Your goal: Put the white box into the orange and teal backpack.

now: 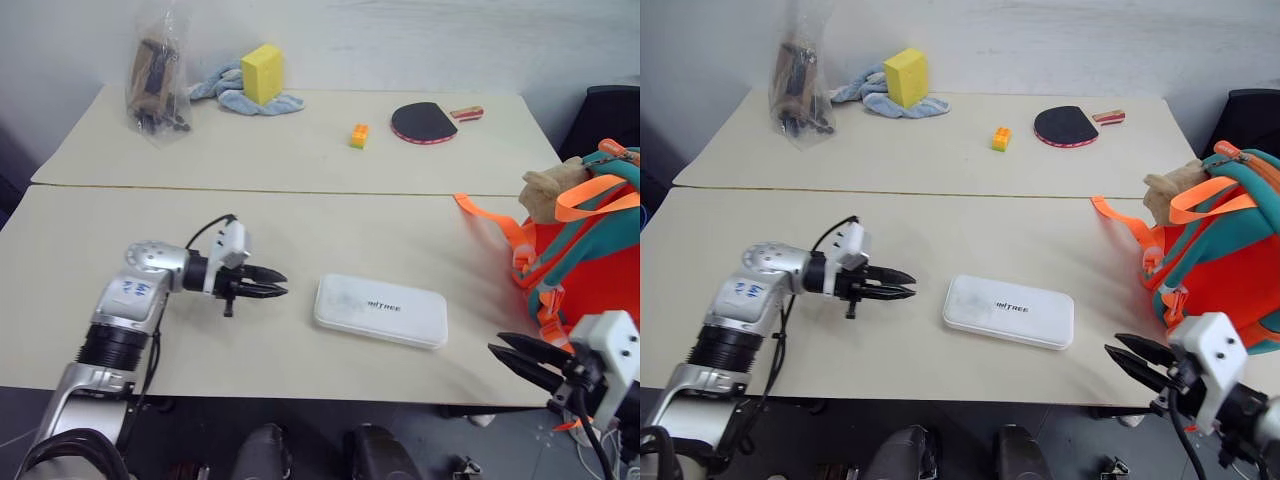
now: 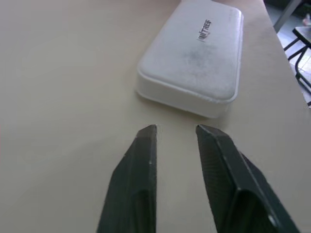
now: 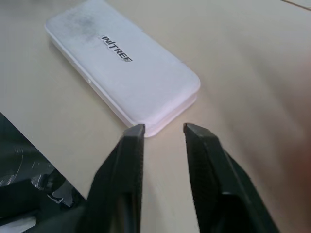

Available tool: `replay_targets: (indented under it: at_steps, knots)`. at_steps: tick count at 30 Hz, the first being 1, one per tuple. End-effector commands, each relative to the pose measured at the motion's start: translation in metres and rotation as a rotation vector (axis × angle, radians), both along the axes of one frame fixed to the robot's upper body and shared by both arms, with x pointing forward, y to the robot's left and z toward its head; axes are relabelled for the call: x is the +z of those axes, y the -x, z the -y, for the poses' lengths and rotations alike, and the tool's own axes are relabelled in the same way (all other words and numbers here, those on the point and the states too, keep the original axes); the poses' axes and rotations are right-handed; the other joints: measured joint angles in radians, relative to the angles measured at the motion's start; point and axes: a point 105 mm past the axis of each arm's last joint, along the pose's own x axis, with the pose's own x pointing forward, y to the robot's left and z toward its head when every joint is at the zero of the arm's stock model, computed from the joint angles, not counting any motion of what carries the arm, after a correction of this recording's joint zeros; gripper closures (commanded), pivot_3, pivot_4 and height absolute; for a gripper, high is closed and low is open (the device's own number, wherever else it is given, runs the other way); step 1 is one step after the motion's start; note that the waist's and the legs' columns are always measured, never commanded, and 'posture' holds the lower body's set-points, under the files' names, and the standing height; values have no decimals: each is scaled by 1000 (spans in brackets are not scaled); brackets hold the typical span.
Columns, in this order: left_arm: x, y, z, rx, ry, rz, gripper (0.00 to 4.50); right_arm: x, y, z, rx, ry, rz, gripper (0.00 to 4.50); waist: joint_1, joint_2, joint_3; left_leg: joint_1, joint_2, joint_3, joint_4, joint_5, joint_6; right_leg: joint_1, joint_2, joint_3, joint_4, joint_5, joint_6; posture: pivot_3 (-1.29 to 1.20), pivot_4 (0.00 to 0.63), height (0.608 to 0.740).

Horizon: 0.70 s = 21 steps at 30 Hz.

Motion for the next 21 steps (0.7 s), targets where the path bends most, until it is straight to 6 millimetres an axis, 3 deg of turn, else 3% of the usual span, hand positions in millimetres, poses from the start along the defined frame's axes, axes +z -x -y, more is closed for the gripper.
replay_targets:
  at_steps: [1, 6, 13, 17, 21]
  knots:
    - [-2, -3, 8, -16, -39, 31, 4479, -14, -12, 4, 27, 61, -52, 4500, 0, 0, 0, 0, 0, 0, 0, 0, 0, 0, 0, 0, 0, 0, 0, 0, 150, 740]
    - [-12, -8, 22, 4, -85, 16, 4479, -20, -35, 11, 26, 147, -52, 4500, 0, 0, 0, -1, 1, 0, 3, 0, 0, 0, 1, 0, 1, 0, 0, 0, 150, 740]
    - [-14, -1, 37, -28, -66, 1, 4479, -32, -61, -3, 86, 174, -65, 4500, -1, 0, 0, -2, 1, 0, 8, -1, 1, 0, 1, 0, 2, 0, 0, 0, 150, 740]
    - [-20, 10, 39, -56, -61, -18, 4479, -31, -82, -7, 61, 167, -29, 4500, 0, 0, 0, -2, 1, 0, 8, -1, 1, 0, 1, 0, 2, 0, 0, 0, 150, 740]
    - [-23, 11, 37, -35, -53, -24, 4479, -35, -88, -11, 66, 173, -22, 4500, 4, 0, 0, -2, 1, -1, 8, -1, 1, 0, 1, -1, 2, 0, 0, 0, 150, 740]
